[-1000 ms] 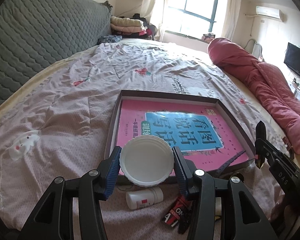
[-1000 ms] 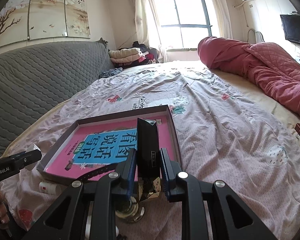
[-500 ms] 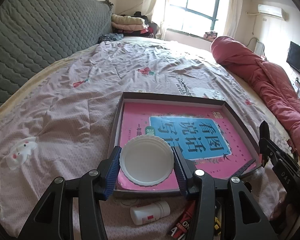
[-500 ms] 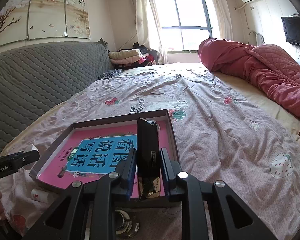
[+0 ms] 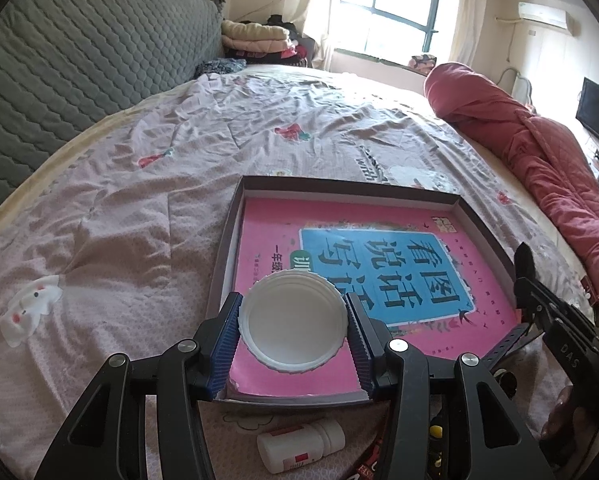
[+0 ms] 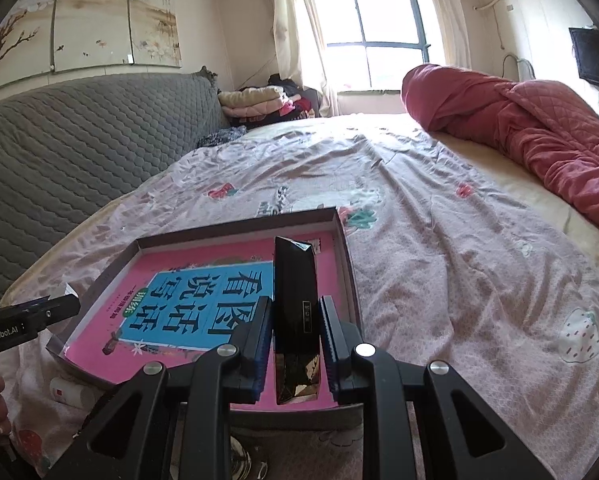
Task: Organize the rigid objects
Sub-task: 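Carry the white lid over the tray while the right gripper carries the lighter there, then open the left gripper onto the pink book while the right gripper releases the lighter in the tray, then withdraw both open grippers back from the tray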
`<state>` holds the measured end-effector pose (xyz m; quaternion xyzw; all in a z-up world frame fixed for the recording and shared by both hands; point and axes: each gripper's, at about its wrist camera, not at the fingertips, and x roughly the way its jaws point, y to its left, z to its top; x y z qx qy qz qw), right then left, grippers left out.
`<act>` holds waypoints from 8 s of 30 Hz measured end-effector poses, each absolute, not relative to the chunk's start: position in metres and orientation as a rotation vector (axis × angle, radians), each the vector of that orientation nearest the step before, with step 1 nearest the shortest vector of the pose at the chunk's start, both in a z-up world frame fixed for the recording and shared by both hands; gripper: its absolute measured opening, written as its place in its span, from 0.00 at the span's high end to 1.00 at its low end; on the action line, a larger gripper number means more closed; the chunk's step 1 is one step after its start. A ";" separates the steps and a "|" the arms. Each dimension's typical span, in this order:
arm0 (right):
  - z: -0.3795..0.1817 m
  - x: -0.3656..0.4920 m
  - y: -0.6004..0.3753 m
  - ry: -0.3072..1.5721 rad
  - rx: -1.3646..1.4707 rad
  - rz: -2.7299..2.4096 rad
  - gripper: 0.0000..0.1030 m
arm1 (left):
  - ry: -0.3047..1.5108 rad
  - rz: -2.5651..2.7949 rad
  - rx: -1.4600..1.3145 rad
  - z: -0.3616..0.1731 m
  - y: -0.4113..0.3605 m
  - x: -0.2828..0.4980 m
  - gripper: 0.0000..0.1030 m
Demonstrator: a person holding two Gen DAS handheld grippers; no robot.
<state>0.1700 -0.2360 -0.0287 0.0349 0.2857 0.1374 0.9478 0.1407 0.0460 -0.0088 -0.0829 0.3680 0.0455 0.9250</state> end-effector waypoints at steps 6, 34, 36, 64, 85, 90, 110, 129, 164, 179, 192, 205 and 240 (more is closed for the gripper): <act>-0.036 0.173 -0.231 0.621 0.044 0.278 0.77 | 0.769 0.089 -0.171 -0.015 0.046 0.146 0.50; -0.044 0.169 -0.209 0.649 -0.120 0.223 0.77 | 0.834 0.070 -0.173 -0.042 0.041 0.157 0.50; -0.045 0.169 -0.209 0.648 -0.123 0.219 0.77 | 0.835 0.070 -0.175 -0.043 0.041 0.157 0.50; -0.044 0.167 -0.217 0.646 -0.141 0.209 0.77 | 0.847 0.060 -0.125 -0.047 0.031 0.154 0.50; -0.040 0.164 -0.220 0.636 -0.107 0.222 0.76 | 0.837 0.070 -0.144 -0.042 0.036 0.149 0.44; -0.038 0.164 -0.222 0.631 -0.099 0.217 0.74 | 0.835 0.062 -0.154 -0.041 0.037 0.149 0.44; -0.036 0.164 -0.226 0.620 -0.077 0.215 0.68 | 0.789 0.040 -0.201 -0.019 0.047 0.136 0.38; -0.025 0.154 -0.235 0.577 -0.054 0.217 0.52 | 0.731 0.071 -0.242 0.013 0.067 0.118 0.33; -0.005 0.098 -0.230 0.534 -0.068 0.212 0.51 | 0.691 0.023 -0.212 0.041 0.055 0.074 0.31; -0.002 0.083 -0.231 0.542 -0.046 0.204 0.51 | 0.694 0.034 -0.222 0.045 0.064 0.066 0.31; 0.005 0.062 -0.227 0.535 -0.043 0.212 0.51 | 0.680 0.030 -0.217 0.060 0.063 0.055 0.31; 0.013 0.048 -0.231 0.516 -0.025 0.202 0.51 | 0.681 0.036 -0.206 0.069 0.068 0.042 0.31; 0.026 0.009 -0.213 0.525 -0.072 0.262 0.51 | 0.713 -0.018 -0.151 0.068 0.048 0.013 0.31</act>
